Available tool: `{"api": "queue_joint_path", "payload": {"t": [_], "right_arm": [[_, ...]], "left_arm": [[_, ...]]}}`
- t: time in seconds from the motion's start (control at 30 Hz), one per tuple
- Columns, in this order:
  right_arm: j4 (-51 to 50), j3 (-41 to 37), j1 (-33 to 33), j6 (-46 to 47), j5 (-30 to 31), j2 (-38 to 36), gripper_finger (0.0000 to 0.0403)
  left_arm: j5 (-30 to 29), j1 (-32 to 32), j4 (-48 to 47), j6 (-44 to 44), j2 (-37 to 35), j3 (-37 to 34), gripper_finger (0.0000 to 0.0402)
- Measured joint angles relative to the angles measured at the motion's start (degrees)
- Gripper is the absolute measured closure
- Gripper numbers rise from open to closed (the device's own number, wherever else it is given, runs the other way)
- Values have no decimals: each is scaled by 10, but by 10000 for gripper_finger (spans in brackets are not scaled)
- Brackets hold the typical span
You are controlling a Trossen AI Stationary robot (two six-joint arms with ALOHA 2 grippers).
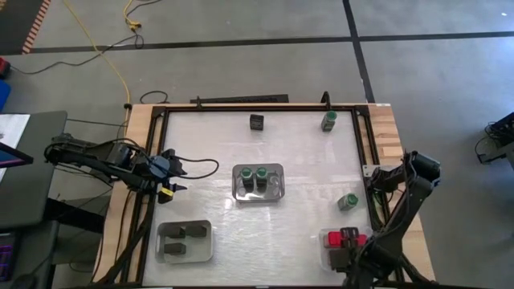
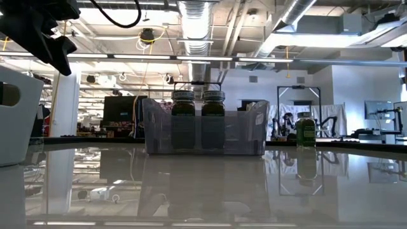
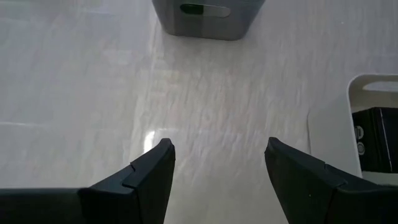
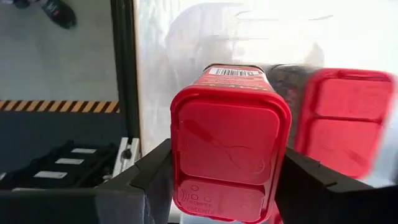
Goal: Sort spices by type
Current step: Put the red seasoning can into the transparent bin
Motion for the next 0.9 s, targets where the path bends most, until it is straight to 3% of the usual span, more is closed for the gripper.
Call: {"api": "queue_joint_path", "payload": {"t": [0.37, 0.9], "right_arm": [[81, -52, -11, -19, -18, 0, 163], [69, -58, -22, -34, -29, 0, 163]], "left_arm": [[-18, 0, 0, 9, 0, 0, 161], [-27, 0, 0, 8, 0, 0, 161]]}}
